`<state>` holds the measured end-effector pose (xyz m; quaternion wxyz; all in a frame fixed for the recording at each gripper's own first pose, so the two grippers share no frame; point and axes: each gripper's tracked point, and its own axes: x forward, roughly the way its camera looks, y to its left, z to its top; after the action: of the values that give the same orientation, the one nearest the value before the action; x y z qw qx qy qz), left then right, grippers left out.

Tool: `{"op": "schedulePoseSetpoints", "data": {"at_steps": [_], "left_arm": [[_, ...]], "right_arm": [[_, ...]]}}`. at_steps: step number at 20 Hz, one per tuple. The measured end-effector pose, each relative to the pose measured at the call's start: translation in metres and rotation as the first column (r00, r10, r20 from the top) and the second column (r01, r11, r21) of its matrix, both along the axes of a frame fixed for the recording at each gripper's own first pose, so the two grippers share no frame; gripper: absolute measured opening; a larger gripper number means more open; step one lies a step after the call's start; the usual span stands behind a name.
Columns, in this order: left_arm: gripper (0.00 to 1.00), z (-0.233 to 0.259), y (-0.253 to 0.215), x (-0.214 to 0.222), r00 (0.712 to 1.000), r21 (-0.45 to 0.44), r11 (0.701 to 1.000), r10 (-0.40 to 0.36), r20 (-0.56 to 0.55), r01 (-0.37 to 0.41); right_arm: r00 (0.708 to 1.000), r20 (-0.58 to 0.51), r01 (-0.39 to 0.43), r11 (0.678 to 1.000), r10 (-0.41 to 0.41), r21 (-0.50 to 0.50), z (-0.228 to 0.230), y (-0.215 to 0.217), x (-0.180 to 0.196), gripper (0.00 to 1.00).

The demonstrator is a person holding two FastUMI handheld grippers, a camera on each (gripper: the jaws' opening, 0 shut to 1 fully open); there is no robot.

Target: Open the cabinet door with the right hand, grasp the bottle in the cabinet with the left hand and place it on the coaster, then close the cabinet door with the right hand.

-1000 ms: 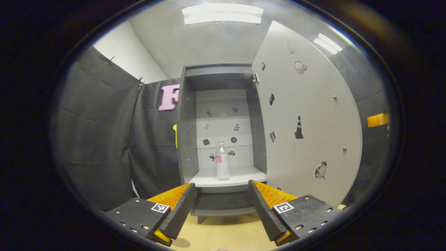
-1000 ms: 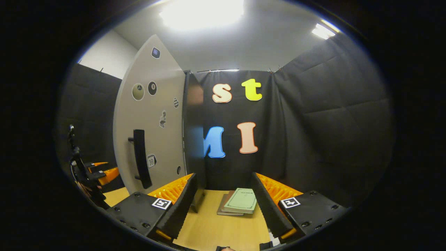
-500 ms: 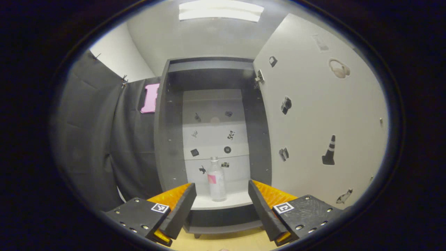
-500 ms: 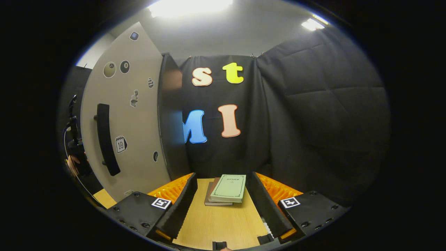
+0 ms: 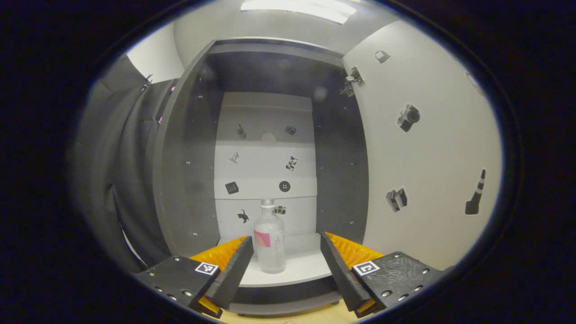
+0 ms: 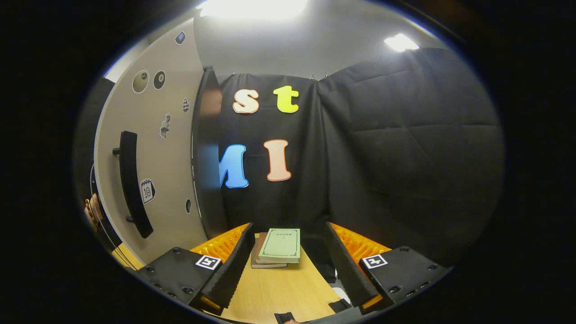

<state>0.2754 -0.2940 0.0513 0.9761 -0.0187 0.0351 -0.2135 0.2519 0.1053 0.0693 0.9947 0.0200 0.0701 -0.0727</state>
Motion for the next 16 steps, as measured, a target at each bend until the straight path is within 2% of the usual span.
{"op": "schedulePoseSetpoints", "data": {"at_steps": [3,4,5,8,9,10,16], "left_arm": [[0.92,-0.011,-0.002,0.026,1.0,0.004,1.0,-0.005,-0.012,0.005],[0.89,-0.016,-0.002,0.034,1.0,0.003,1.0,-0.008,-0.019,0.008],[0.92,-0.023,-0.002,0.044,0.999,0.005,1.0,-0.011,-0.031,0.011],[0.92,-0.04,-0.008,0.067,0.997,-0.005,1.0,-0.025,-0.07,0.024],[0.89,-0.047,-0.01,0.075,0.996,-0.006,1.0,-0.029,-0.083,0.028],[0.93,-0.053,-0.011,0.08,0.995,-0.006,0.999,-0.033,-0.097,0.032],[0.91,-0.076,-0.016,0.106,0.987,-0.02,0.999,-0.044,-0.156,0.041]], "right_arm": [[0.998,-0.018,0.06,0.998,-0.06,0.005,-0.002,-0.002,-0.007,0.98],[0.997,-0.025,0.077,0.997,-0.077,0.008,-0.003,-0.003,-0.008,0.98],[0.995,-0.03,0.093,0.996,-0.092,0.01,-0.004,-0.003,-0.009,0.98],[0.991,-0.033,0.131,0.991,-0.131,0.008,-0.004,-0.004,-0.012,0.98],[0.989,-0.035,0.142,0.99,-0.141,0.006,-0.005,-0.005,-0.012,0.98],[0.988,-0.037,0.148,0.989,-0.148,0.003,-0.005,-0.004,-0.013,0.98],[0.984,-0.07,0.166,0.986,-0.167,-0.023,-0.011,-0.003,-0.014,0.98]]}}
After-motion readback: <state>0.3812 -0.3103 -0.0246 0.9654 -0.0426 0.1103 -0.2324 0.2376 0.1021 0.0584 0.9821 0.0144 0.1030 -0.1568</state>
